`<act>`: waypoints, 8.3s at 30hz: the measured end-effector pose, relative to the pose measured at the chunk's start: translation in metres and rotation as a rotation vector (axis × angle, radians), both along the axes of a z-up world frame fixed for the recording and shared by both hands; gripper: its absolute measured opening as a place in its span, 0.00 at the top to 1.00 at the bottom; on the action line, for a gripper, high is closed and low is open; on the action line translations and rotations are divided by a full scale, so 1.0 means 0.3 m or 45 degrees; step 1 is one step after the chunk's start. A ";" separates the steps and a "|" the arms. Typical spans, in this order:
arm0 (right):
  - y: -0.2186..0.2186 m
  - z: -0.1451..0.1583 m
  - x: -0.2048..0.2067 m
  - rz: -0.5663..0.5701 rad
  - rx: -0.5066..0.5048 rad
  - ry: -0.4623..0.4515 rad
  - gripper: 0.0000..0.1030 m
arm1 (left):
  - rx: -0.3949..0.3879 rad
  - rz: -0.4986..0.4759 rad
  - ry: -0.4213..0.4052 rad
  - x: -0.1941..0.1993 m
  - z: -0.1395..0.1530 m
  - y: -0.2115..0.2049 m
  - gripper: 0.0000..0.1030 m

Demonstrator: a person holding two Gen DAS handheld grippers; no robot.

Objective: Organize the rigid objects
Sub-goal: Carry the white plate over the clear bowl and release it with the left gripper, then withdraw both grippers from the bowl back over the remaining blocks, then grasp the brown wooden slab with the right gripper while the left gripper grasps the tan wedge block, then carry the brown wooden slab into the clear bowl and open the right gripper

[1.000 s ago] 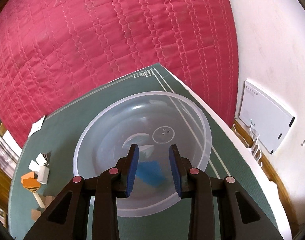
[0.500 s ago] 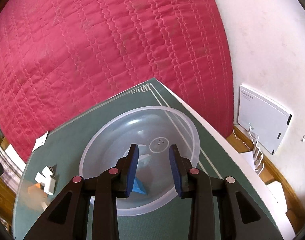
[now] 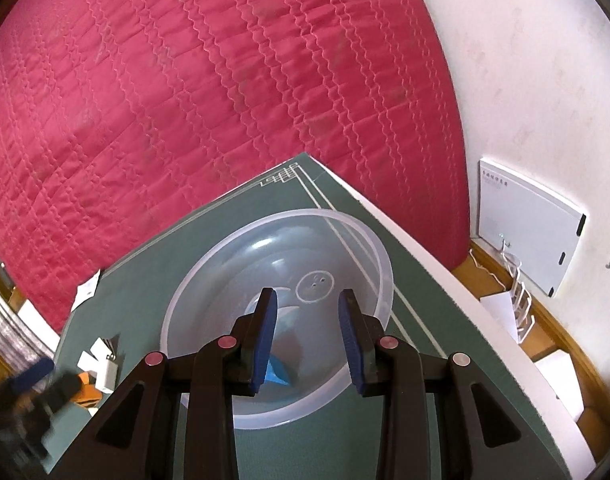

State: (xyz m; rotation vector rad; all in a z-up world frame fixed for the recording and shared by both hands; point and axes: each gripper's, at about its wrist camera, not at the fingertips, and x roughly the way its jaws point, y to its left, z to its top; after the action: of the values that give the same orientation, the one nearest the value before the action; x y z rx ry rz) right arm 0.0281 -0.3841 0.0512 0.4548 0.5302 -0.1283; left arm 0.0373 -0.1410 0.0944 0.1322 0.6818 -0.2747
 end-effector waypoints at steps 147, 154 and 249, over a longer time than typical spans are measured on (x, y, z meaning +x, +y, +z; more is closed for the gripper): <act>0.424 0.033 -0.036 0.505 -0.319 0.003 0.21 | 0.108 0.412 0.025 -0.076 -0.095 0.382 0.01; 0.593 -0.058 -0.028 0.760 -0.262 0.193 0.21 | 0.084 0.433 0.042 -0.090 -0.108 0.442 0.01; 0.701 -0.141 0.100 1.204 -0.383 0.153 0.37 | -0.013 0.052 0.257 -0.075 -0.210 0.358 0.49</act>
State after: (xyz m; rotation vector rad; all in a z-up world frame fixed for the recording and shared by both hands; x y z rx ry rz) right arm 0.0580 -0.1739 0.0088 -0.1275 0.7822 0.6687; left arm 0.0146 -0.0336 0.0313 0.0810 0.8819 -0.2546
